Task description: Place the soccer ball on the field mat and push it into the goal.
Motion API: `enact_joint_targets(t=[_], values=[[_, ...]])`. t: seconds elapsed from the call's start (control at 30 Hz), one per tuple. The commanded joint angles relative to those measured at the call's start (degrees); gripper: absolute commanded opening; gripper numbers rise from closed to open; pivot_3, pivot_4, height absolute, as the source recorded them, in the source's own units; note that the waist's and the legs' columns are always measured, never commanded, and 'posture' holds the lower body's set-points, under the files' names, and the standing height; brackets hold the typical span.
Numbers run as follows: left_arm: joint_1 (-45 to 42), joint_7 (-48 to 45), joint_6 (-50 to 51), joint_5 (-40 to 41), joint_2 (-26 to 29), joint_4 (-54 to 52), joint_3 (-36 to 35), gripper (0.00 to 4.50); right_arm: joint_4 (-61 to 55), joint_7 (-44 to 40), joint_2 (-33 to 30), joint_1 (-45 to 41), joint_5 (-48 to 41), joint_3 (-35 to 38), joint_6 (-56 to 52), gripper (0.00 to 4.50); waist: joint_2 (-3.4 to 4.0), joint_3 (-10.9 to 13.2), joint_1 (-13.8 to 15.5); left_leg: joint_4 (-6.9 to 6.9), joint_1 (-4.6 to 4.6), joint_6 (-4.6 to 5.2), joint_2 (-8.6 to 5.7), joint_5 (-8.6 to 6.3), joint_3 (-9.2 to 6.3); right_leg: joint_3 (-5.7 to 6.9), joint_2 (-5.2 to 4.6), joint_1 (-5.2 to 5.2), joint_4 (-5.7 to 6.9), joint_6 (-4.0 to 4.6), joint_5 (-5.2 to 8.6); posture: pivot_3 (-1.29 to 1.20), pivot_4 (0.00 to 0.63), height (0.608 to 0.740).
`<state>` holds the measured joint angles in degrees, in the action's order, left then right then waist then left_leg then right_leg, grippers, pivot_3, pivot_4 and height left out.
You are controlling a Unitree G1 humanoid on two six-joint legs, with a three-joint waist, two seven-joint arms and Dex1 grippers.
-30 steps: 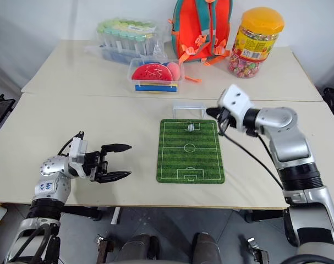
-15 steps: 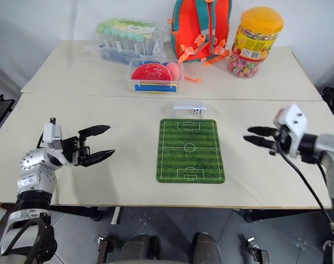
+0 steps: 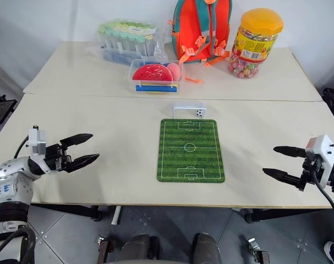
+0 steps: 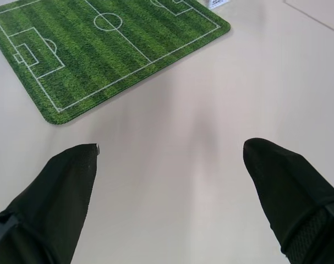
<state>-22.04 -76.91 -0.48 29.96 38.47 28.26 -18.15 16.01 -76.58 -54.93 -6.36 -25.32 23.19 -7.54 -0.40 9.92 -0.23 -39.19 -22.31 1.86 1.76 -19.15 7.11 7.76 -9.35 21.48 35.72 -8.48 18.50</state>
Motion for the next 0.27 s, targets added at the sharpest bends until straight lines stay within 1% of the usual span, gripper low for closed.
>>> enact_joint_targets(t=[0.03,0.27], values=[[0.73,3.16,2.3,0.74,0.2,-3.29,-1.02,4.5,-1.93,2.38,0.83,1.21,-1.71,2.97,-0.28,4.47,0.0,0.0,0.02,0.0,0.0,0.0,0.0,0.0,-0.02,0.02,0.0,0.0,0.01,0.0,0.0,0.0,0.15,0.74],[0.65,2.78,0.85,1.0,-0.95,-4.49,-0.55,4.5,-9.45,6.91,3.03,7.93,-3.86,5.93,-2.96,4.47,0.0,0.0,0.13,0.0,0.01,0.0,-0.02,0.0,0.0,0.0,0.0,-0.01,0.0,-0.01,0.0,0.0,0.15,0.74]])
